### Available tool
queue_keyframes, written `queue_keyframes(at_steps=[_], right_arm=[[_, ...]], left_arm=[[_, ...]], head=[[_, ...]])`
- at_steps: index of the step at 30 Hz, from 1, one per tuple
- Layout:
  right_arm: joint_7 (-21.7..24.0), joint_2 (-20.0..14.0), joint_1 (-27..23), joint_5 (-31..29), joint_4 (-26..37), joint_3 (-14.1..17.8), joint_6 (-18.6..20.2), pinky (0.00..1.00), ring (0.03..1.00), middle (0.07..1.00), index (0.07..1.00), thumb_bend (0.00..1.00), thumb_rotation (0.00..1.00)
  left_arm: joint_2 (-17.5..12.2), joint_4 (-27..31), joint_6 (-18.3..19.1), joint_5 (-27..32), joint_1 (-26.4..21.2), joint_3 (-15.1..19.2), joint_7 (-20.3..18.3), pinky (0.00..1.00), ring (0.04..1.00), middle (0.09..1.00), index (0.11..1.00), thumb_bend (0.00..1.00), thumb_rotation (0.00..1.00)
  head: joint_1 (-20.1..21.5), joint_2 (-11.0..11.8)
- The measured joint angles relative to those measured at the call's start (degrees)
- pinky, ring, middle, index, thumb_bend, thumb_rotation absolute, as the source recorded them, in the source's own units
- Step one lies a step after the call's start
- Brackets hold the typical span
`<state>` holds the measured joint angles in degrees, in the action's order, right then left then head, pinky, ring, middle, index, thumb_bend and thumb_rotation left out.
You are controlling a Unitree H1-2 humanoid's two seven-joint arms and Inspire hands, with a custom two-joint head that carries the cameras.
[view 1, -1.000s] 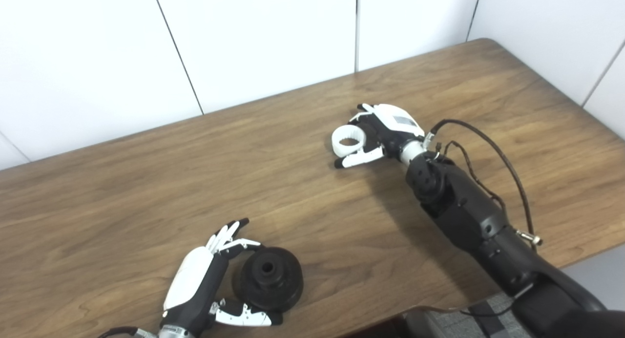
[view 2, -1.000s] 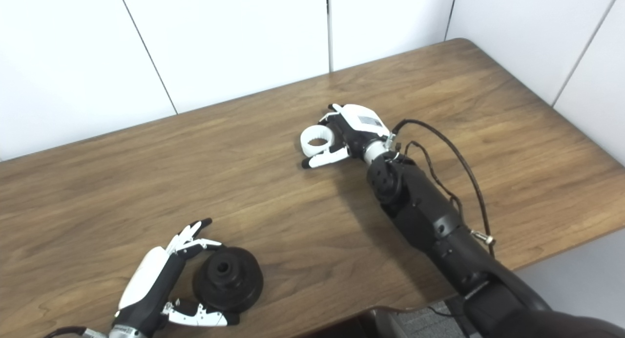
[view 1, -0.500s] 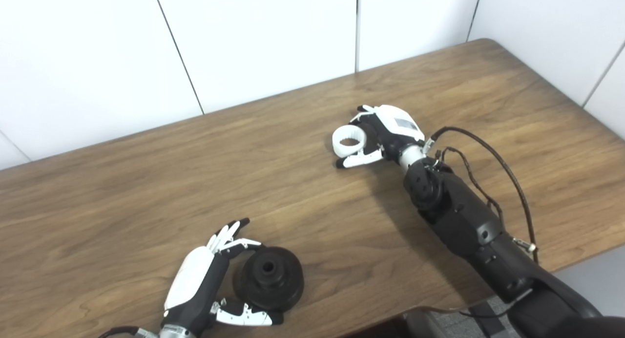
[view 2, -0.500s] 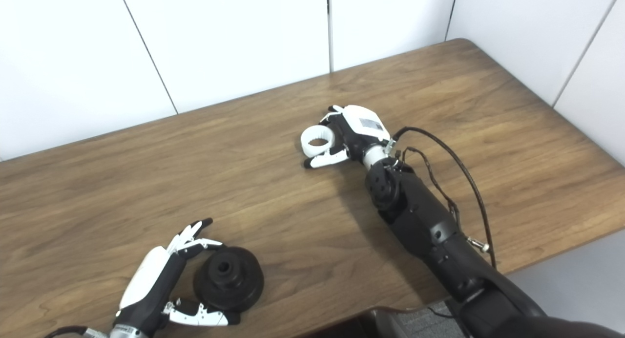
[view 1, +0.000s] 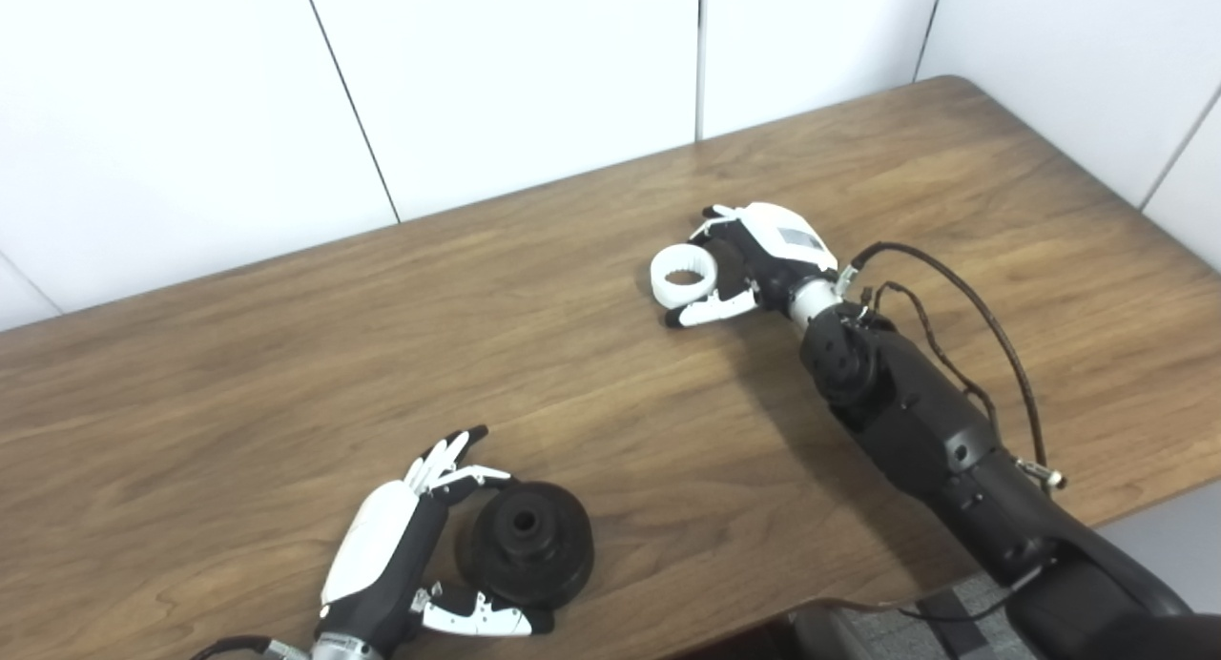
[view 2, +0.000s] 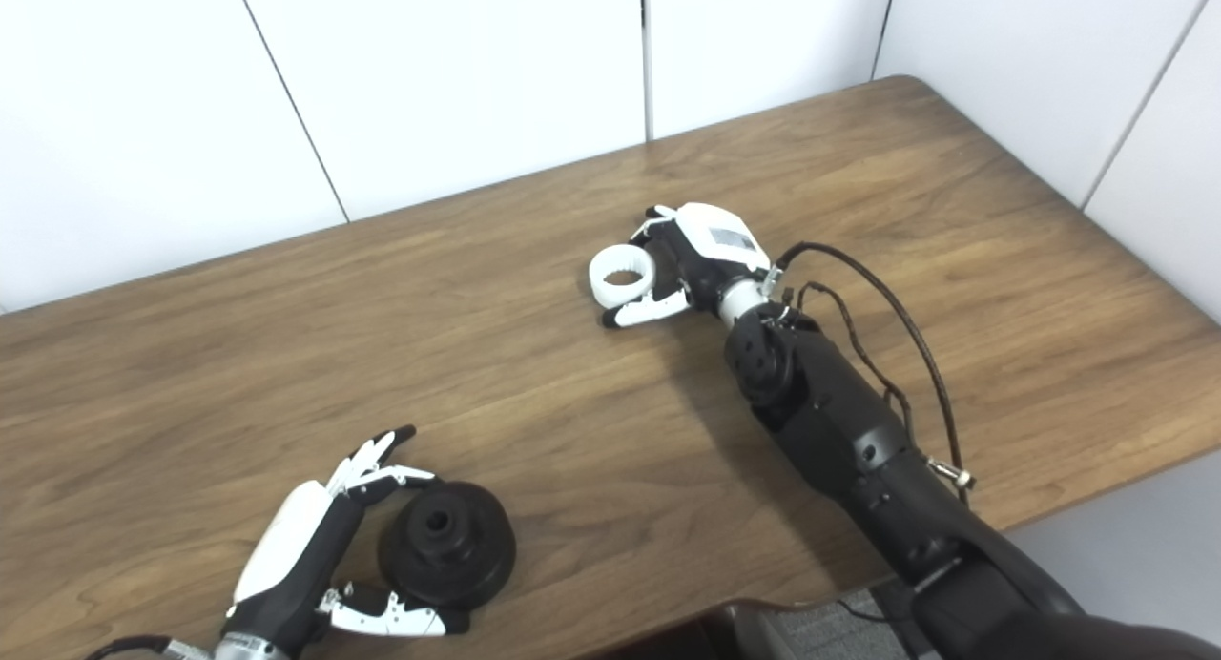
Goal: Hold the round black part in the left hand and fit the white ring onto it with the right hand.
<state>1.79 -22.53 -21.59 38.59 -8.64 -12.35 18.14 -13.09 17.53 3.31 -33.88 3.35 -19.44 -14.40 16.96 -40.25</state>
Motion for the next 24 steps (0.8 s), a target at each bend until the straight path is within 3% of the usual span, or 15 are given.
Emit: queue_keyframes(at_steps=[2,4,13,24], right_arm=[[-0.1,0.0,0.0,-0.1,0.0,0.1,-0.5,0.91,0.925,0.896,0.544,0.61,0.22],[-1.0,0.2,0.0,-0.6,0.1,0.3,-1.6,0.90,0.910,0.876,0.501,0.53,0.16],[-6.6,1.2,0.5,-1.4,-1.5,1.4,-7.3,0.93,0.901,0.834,0.484,0.52,0.14],[-6.9,1.4,0.7,-1.4,-1.6,1.8,-7.8,0.94,0.904,0.827,0.484,0.51,0.14]], left_arm=[[0.0,0.1,0.1,0.0,0.0,0.0,-0.1,1.00,1.000,0.984,0.595,0.95,0.21],[0.0,0.1,0.1,0.0,0.0,0.0,-0.3,1.00,1.000,0.984,0.595,0.95,0.22],[0.0,0.3,0.1,0.0,0.0,0.3,-0.9,1.00,1.000,0.984,0.594,0.95,0.21],[0.0,0.4,0.1,-0.1,0.0,0.4,-1.1,1.00,1.000,0.982,0.592,0.95,0.21]], head=[[0.0,0.0],[0.0,-0.1],[-0.1,-0.2],[-0.5,-0.8]])
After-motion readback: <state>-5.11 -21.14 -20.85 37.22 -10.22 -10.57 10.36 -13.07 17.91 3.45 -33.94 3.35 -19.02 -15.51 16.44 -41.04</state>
